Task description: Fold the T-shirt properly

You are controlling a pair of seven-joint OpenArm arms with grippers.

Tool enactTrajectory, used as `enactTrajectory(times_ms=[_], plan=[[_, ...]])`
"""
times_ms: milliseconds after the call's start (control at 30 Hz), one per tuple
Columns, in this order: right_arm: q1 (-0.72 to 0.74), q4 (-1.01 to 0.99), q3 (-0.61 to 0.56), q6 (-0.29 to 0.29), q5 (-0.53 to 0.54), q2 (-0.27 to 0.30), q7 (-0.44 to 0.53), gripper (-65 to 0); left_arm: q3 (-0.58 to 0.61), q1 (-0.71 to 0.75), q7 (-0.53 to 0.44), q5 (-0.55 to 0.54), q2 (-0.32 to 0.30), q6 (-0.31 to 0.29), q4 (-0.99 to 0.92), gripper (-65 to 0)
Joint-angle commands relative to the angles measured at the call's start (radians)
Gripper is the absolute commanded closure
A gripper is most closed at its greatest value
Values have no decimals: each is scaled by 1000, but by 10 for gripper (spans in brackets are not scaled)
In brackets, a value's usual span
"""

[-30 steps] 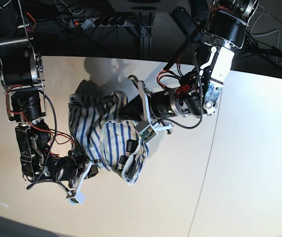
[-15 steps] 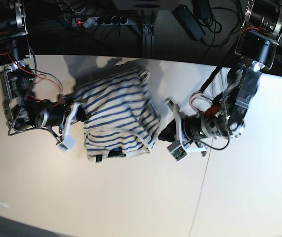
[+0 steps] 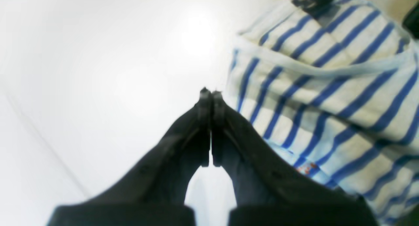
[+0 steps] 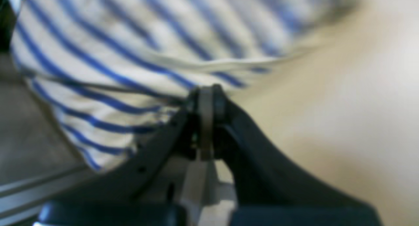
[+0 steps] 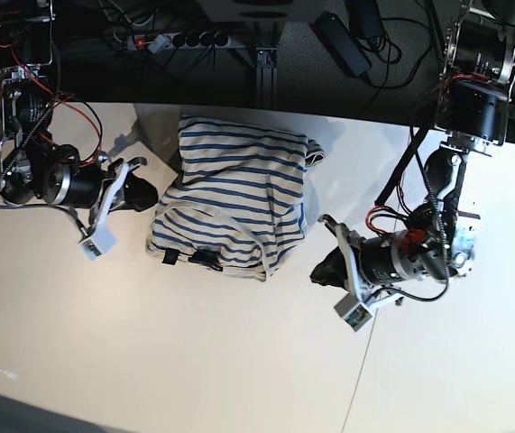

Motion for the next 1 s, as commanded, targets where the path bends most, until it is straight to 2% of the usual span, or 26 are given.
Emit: enactTrajectory(times_ms=[0, 100, 233, 533, 733, 967], plan=[[14, 17, 39, 70, 42, 20, -5, 0, -37, -21, 23, -48, -5, 1, 28, 0], [-27, 20, 145, 71, 122, 38, -35, 0, -126, 16, 144, -173, -8, -45, 88, 0], [-120, 22, 266, 71, 171, 43, -57, 0, -216, 107, 231, -258, -9, -48, 207, 0], [-374, 124, 440, 79, 219, 40, -56, 0, -410, 397, 225, -303, -91, -48, 469, 0], [-513, 246, 496, 79, 214, 38, -56, 0, -591, 568, 224, -341, -94, -48, 611, 0], [-667, 318, 507, 79, 211, 34, -56, 0, -775, 754, 225, -379, -93, -48, 621, 0]])
